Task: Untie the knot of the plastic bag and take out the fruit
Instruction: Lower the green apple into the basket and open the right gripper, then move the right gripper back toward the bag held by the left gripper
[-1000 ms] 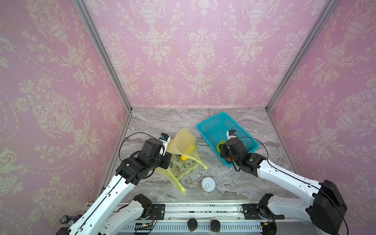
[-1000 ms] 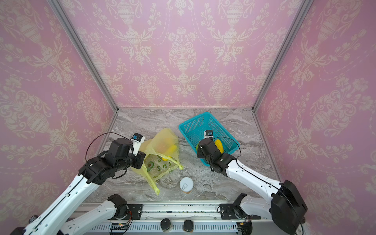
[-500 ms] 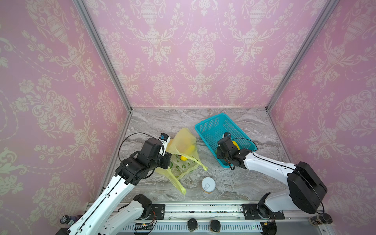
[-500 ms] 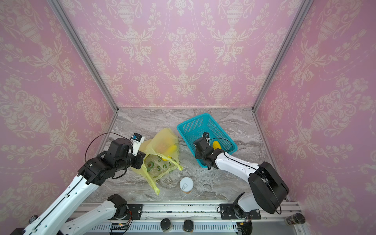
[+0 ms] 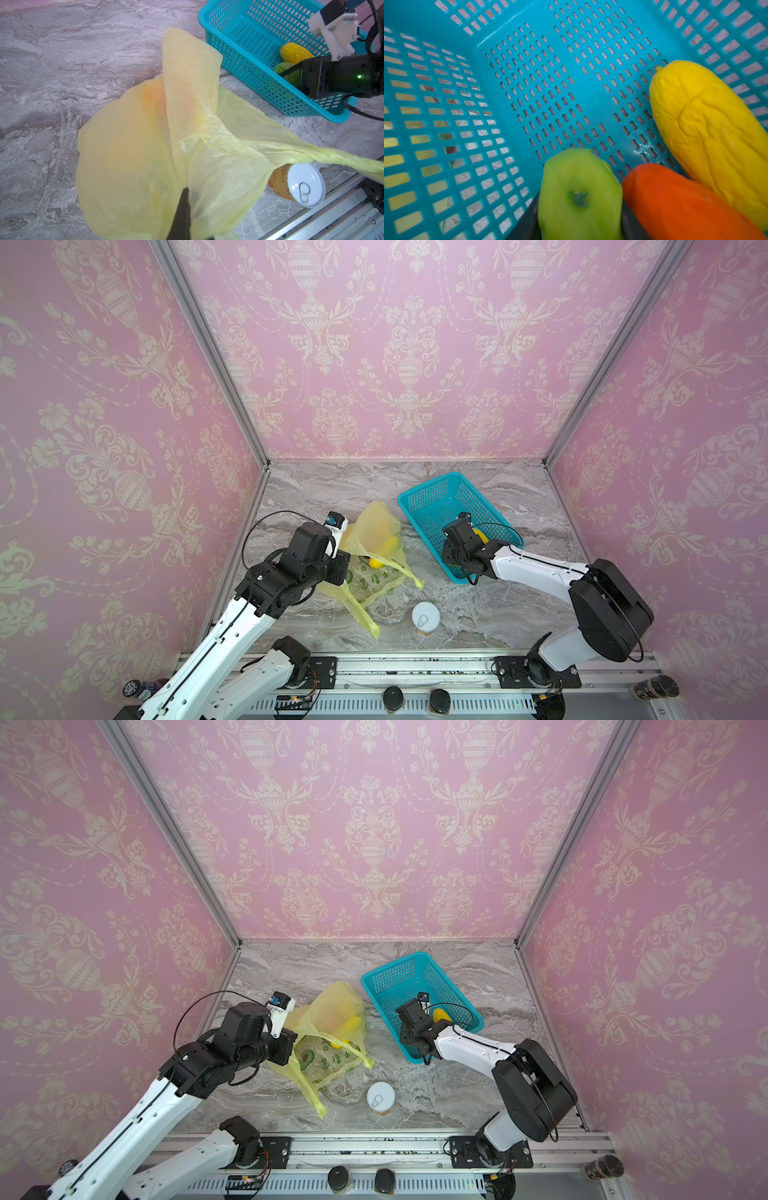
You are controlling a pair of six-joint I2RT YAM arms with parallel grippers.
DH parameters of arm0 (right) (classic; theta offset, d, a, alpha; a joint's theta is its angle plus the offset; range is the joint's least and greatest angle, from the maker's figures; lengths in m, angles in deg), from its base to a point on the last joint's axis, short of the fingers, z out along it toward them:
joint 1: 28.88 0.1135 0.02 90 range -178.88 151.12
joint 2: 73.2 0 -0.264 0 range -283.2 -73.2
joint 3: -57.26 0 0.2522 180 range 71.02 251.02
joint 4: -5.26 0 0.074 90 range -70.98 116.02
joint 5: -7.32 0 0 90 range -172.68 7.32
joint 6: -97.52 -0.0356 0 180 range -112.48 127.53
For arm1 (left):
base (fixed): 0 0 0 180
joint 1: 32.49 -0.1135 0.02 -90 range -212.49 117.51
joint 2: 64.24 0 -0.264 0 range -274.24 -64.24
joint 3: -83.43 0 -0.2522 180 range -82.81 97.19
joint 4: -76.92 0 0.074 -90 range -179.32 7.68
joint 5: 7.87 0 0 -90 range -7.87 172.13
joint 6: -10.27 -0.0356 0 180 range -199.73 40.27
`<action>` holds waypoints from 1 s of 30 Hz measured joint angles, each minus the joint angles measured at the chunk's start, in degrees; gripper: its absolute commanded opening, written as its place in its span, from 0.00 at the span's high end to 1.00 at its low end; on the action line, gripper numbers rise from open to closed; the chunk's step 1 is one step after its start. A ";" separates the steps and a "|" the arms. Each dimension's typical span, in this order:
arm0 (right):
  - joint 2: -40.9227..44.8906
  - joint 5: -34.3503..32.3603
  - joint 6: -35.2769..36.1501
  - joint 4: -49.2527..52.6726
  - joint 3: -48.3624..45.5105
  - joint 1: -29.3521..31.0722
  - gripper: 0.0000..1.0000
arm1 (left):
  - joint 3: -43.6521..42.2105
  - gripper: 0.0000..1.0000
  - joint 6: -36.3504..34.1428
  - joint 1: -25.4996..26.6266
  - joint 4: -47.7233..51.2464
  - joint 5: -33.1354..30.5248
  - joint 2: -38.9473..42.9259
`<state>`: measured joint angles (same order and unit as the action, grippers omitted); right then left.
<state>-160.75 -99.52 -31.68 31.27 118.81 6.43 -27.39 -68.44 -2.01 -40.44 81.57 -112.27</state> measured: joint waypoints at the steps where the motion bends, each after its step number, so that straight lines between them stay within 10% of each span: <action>1: 0.39 0.02 0.00 -0.13 -0.13 0.00 0.44 | 0.00 1.00 0.00 0.00 0.00 0.00 0.00; 10: 13.35 0.24 1.86 -2.89 -5.14 0.48 0.14 | 0.00 1.00 0.00 0.00 0.00 0.00 -0.04; 20: 32.68 -1.20 8.02 -6.51 -13.05 5.70 0.32 | -0.02 1.00 0.00 0.00 0.00 0.00 -0.07; 30: 39.89 -3.15 19.19 -15.06 -15.76 23.89 0.43 | -0.07 1.00 0.00 0.00 -0.02 0.00 -0.17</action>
<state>-120.86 -102.67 -12.49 16.21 103.05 30.32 -27.45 -68.44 -2.01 -40.46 81.57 -112.44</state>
